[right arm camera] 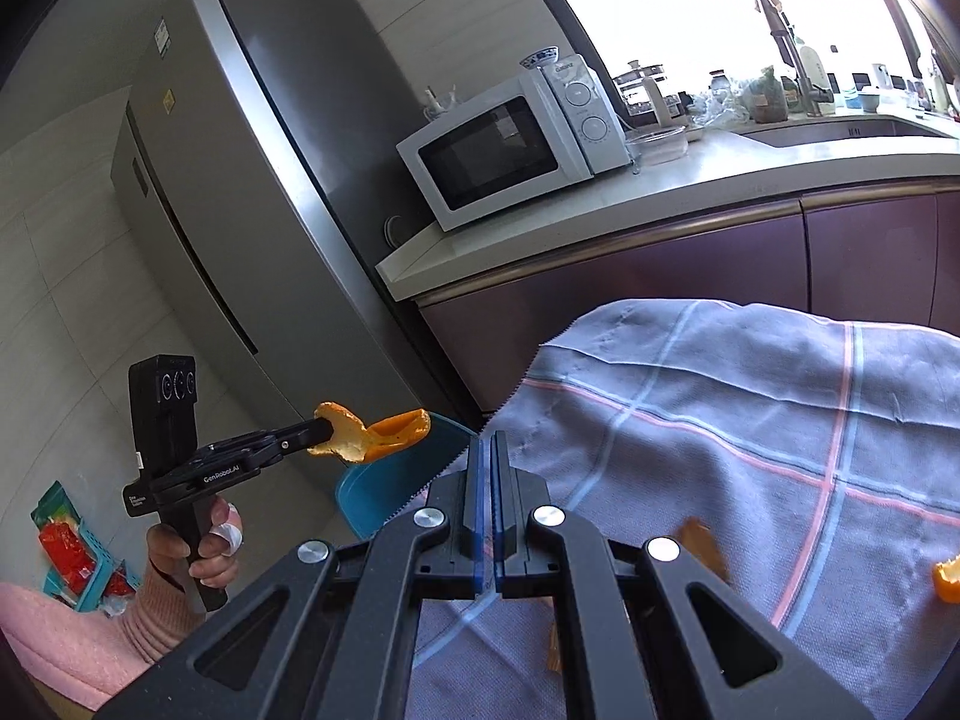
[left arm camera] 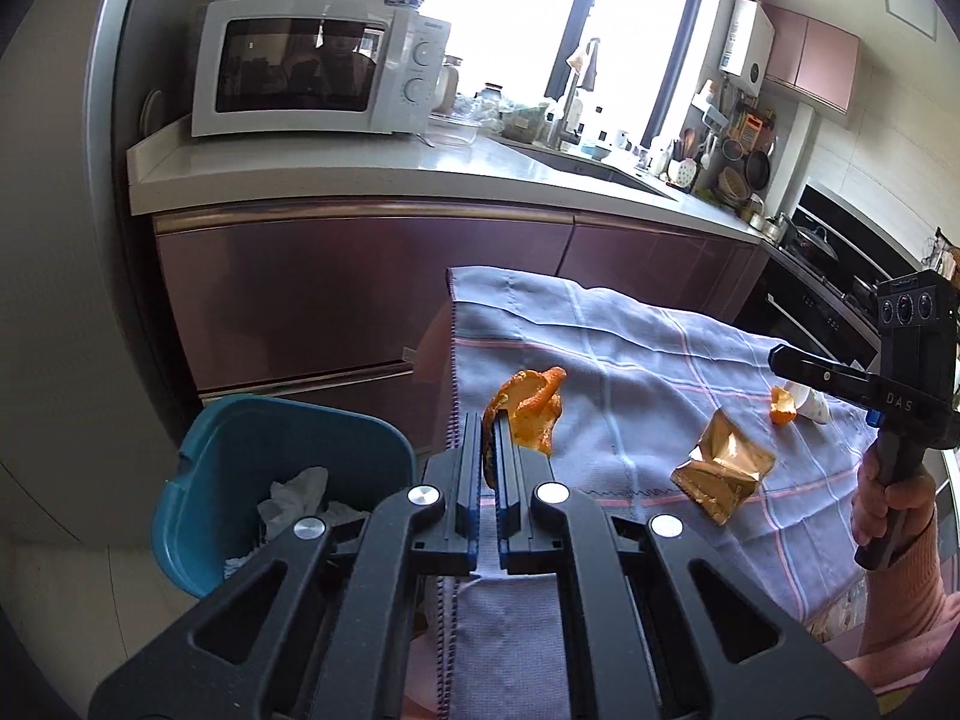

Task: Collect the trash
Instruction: 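Carry the orange peel and gold wrapper toward the teal bin, then lower the peel into the teal bin with the left gripper while the right brings the gold wrapper over it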

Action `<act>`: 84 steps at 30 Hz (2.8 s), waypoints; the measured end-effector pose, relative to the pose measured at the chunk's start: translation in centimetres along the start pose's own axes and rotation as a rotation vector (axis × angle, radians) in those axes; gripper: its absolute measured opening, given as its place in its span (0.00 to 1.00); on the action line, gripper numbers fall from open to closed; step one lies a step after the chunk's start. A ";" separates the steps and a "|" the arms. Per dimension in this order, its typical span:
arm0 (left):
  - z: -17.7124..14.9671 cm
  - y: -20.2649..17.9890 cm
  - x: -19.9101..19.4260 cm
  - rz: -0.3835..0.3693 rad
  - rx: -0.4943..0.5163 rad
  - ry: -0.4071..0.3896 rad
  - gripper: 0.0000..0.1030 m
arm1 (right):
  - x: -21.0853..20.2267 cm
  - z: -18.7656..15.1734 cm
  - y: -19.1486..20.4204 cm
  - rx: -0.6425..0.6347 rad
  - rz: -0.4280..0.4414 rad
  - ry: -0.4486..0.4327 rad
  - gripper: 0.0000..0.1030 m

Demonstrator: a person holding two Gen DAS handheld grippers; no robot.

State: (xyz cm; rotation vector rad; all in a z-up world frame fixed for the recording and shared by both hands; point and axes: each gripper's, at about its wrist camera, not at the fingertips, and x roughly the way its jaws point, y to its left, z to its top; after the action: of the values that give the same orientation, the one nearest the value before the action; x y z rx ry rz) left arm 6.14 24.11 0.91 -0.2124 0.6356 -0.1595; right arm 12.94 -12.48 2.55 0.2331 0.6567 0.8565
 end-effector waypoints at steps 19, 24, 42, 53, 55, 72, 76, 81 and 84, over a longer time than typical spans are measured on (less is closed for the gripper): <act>-2.1 4.8 0.8 0.053 -0.105 0.050 0.04 | 2.0 -5.0 -10.8 0.178 -0.212 0.228 0.40; -2.4 5.0 1.3 0.063 -0.114 0.068 0.04 | 2.0 -5.7 -10.5 0.163 -0.188 0.240 0.05; -3.3 5.5 2.5 0.071 -0.143 0.094 0.04 | 0.2 -5.7 -4.3 0.082 -0.003 0.210 0.07; -3.9 5.8 3.1 0.078 -0.151 0.105 0.04 | 2.7 -8.5 -4.9 0.194 0.088 0.305 0.37; -4.1 5.9 3.1 0.082 -0.153 0.107 0.04 | 3.0 -8.8 -4.8 0.189 0.087 0.317 0.38; -4.8 6.3 3.1 0.109 -0.156 0.116 0.04 | 3.2 -4.1 -0.8 0.094 0.140 0.209 0.02; -4.8 6.5 2.9 0.130 -0.146 0.111 0.04 | 5.0 -2.6 0.4 0.065 0.153 0.205 0.02; -4.8 6.5 2.6 0.157 -0.133 0.102 0.04 | 8.2 -1.5 1.7 0.048 0.179 0.226 0.02; -4.7 6.7 2.4 0.169 -0.127 0.097 0.04 | 9.9 -1.1 2.4 0.036 0.191 0.239 0.02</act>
State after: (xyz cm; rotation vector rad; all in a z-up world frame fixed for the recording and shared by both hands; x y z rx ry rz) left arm 5.79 29.35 -5.79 -0.2736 0.7578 0.0342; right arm 15.44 -3.46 -1.62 0.2304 0.8841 1.0666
